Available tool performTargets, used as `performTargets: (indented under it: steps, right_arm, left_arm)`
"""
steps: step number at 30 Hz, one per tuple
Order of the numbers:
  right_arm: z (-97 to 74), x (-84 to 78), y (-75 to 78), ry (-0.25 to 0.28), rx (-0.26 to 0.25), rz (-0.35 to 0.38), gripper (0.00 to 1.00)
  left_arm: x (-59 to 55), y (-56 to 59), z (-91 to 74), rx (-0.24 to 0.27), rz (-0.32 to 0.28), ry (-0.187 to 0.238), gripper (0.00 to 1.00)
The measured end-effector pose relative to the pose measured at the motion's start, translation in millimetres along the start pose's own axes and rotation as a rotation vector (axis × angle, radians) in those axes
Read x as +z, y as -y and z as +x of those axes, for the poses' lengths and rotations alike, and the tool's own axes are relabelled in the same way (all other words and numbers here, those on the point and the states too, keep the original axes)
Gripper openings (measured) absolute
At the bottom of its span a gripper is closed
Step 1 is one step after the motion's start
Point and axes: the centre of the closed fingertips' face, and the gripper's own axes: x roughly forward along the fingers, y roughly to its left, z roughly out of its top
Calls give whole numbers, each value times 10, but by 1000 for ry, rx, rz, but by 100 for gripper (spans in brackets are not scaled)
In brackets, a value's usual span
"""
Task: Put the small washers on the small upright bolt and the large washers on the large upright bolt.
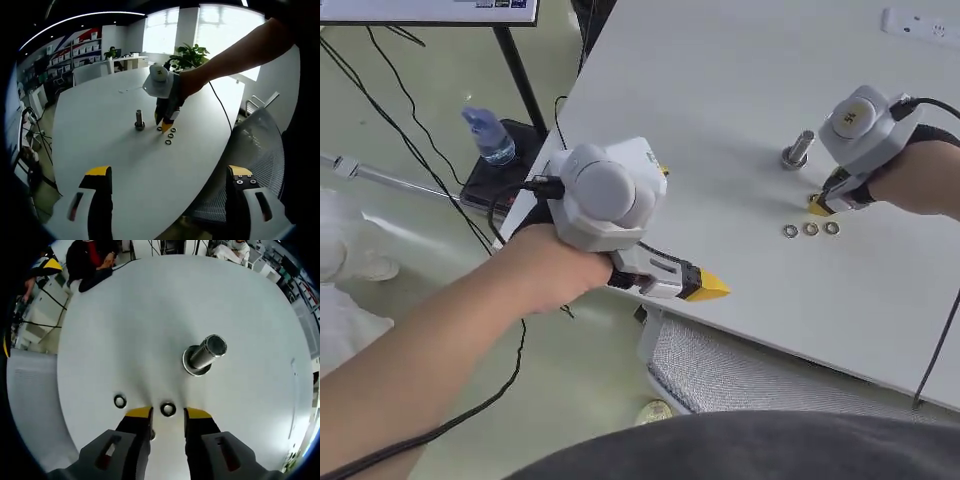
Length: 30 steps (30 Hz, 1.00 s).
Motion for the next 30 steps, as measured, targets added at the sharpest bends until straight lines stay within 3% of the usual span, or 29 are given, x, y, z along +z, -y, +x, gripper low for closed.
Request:
performTargets:
  steps: [10,15,30]
  right_arm:
    - [-47,-7,-33,0,-10,15,15]
    - [-21,-5,-9,-4,-16,4,14]
    - [-17,-11,21,9,-25,19,14]
  left_arm:
    - [-38,-90,5,44,-3,-4,99]
    - [-91,-66,24,37,-3,-29,98]
    - [-93,-25,40,16,-2,-46,92]
